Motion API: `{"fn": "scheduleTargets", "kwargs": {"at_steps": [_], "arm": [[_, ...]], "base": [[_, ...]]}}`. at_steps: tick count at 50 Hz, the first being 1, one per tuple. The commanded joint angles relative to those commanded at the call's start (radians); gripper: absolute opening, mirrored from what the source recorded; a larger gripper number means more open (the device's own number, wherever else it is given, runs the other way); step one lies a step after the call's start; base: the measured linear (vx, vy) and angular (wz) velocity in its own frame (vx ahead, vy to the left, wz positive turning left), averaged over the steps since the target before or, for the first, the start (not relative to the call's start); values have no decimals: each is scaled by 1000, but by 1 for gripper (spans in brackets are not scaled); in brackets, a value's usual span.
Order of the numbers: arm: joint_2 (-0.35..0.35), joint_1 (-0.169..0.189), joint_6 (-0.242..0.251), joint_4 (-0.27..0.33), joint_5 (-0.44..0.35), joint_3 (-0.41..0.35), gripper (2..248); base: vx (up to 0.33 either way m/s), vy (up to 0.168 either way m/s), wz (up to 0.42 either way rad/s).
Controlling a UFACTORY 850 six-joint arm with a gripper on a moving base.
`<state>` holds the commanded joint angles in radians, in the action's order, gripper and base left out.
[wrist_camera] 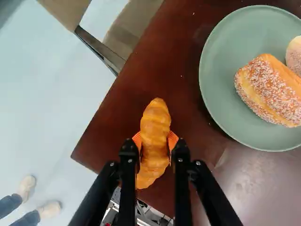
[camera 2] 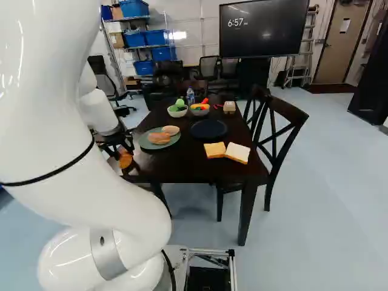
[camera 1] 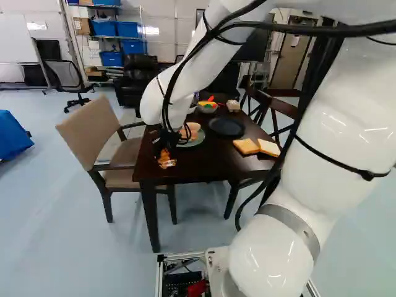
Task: Move the croissant to the empty plate
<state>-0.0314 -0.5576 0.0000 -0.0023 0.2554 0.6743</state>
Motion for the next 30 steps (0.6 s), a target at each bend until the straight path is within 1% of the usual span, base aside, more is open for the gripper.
{"fn": "scheduleTargets", "kwargs": {"at_steps": [2, 3, 25, 30], "arm": [[0, 0, 0, 0, 0, 0, 79], [0, 0, 0, 0, 0, 0, 84], [0, 0, 0, 0, 0, 0, 83], [10, 1, 0, 0, 0, -3, 83]], "base": [[0, 0, 0], [0, 0, 0], [0, 0, 0], [0, 0, 0]]}}
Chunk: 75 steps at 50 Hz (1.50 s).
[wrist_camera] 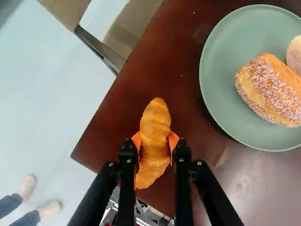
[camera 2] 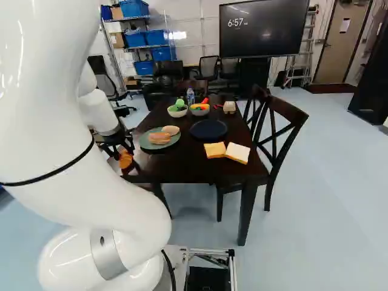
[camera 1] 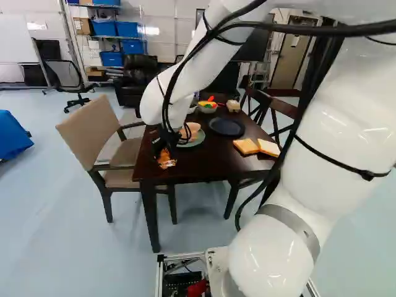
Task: Move the croissant to the empty plate
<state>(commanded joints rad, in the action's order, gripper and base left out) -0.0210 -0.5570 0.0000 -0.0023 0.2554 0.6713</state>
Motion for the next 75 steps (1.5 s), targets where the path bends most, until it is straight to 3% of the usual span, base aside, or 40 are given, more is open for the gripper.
{"fn": "scheduleTargets", "kwargs": {"at_steps": [27, 43, 75], "arm": [[98, 26, 0, 9, -4, -20, 83], [107, 49, 0, 9, -5, 17, 83], [107, 149, 0, 9, -5, 105, 83]], "base": [[0, 0, 0], [0, 0, 0], [0, 0, 0]]}}
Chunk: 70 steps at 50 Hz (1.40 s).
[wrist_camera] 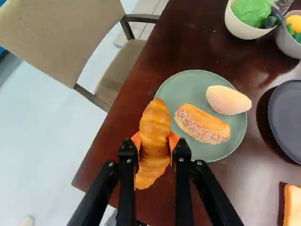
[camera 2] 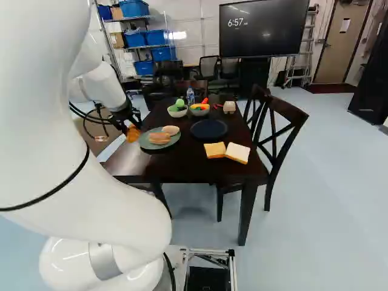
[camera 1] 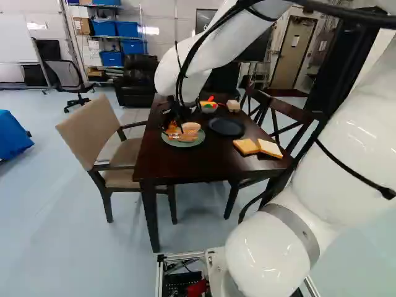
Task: Move the croissant to the empty plate
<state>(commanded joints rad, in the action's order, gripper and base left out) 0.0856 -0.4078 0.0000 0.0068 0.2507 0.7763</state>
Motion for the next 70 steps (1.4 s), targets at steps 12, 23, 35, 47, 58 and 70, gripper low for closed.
{"fn": "scheduleTargets", "kwargs": {"at_steps": [12, 23, 35, 47, 58, 70], "arm": [[-12, 35, 0, 0, 0, 43, 83], [-31, 63, 0, 0, 0, 89, 83], [-39, 98, 0, 0, 0, 125, 83], [-54, 141, 0, 0, 0, 140, 83], [-71, 181, 0, 0, 0, 157, 83], [-105, 220, 0, 0, 0, 191, 83]], "base": [[0, 0, 0], [0, 0, 0], [0, 0, 0], [0, 0, 0], [0, 0, 0], [0, 0, 0]]}}
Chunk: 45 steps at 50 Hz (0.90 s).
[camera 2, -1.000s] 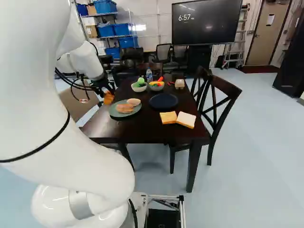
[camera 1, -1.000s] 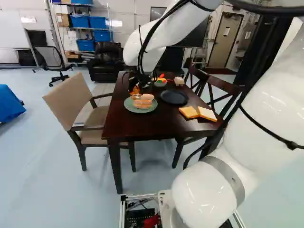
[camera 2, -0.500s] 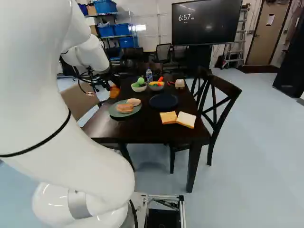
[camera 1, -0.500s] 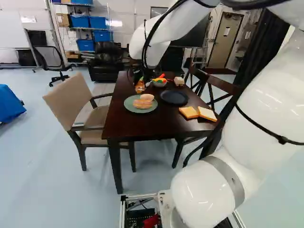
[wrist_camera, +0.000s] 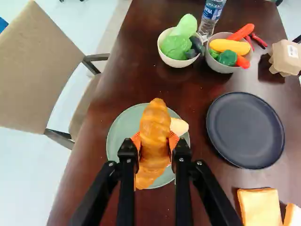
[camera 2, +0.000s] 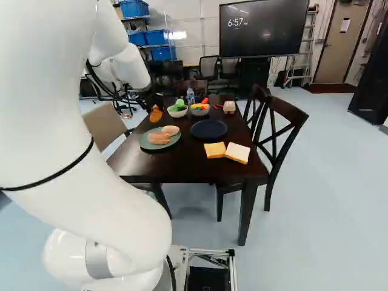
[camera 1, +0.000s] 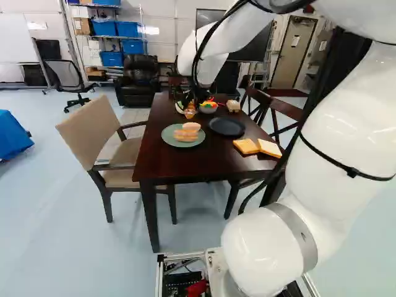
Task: Move the croissant to the empty plate
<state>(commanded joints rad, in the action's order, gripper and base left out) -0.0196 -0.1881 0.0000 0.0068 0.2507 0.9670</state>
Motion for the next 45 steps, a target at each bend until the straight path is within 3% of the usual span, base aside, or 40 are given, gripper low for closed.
{"fn": "scheduleTargets", "kwargs": {"at_steps": [45], "arm": [[-83, 146, 0, 0, 0, 87, 83]], "base": [[0, 0, 0]]}}
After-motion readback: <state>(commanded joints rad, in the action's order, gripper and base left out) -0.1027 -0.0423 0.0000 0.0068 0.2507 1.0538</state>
